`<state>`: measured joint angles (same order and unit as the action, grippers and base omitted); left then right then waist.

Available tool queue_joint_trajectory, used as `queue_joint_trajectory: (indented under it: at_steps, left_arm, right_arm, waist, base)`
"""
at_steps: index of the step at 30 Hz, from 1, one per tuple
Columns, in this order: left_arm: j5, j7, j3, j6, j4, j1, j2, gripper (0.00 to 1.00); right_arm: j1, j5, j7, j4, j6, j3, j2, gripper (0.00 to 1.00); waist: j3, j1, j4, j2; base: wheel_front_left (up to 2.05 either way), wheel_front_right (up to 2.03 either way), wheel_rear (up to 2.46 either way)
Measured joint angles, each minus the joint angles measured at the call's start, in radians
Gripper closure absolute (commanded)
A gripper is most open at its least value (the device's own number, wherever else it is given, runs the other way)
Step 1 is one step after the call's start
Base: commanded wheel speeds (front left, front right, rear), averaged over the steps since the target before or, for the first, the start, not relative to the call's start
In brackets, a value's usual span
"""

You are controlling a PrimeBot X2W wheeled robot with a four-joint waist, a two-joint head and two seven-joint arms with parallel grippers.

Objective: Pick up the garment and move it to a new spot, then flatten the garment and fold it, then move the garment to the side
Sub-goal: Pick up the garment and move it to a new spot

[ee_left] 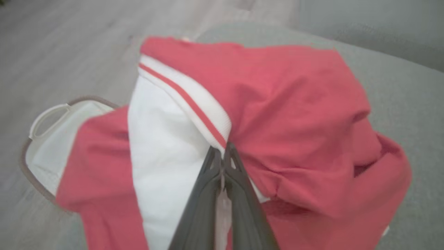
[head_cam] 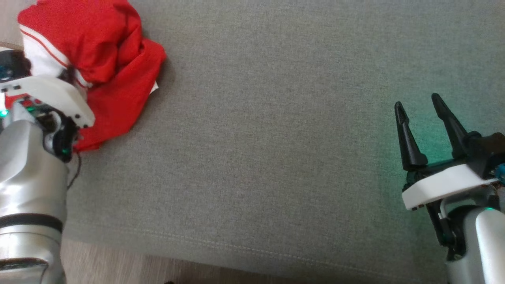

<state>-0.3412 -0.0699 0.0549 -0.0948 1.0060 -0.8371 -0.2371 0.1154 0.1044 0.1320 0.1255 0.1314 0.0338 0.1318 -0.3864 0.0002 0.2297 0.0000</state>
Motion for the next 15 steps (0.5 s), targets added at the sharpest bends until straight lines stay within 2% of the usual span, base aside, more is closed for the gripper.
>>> queue_joint_trajectory:
  at_steps: [7, 11, 15]
  left_arm:
    - [0.042, 0.252, 0.000, 0.063, -0.069, -0.007, -0.033, 1.00]
    - [0.062, 0.305, 0.001, 0.092, -0.157, 0.001, -0.049, 1.00]
    - [0.078, 0.319, 0.003, 0.111, -0.308, 0.060, -0.051, 1.00]
  right_arm:
    - [-0.001, 0.000, -0.015, 0.002, 0.000, -0.012, -0.008, 0.00]
    - [-0.004, 0.000, -0.027, 0.003, 0.000, -0.013, -0.024, 0.00]
    - [-0.013, 0.000, -0.036, 0.003, 0.000, -0.014, -0.028, 0.00]
  waist:
    - [0.055, -0.0001, 0.001, 0.0000]
    - [0.100, -0.0001, 0.000, 0.0000]
    - [0.153, -0.0001, -0.008, 0.0000]
  base:
    - [0.00, 0.00, 0.00]
    - [0.00, 0.00, 0.00]
    - [0.00, 0.00, 0.00]
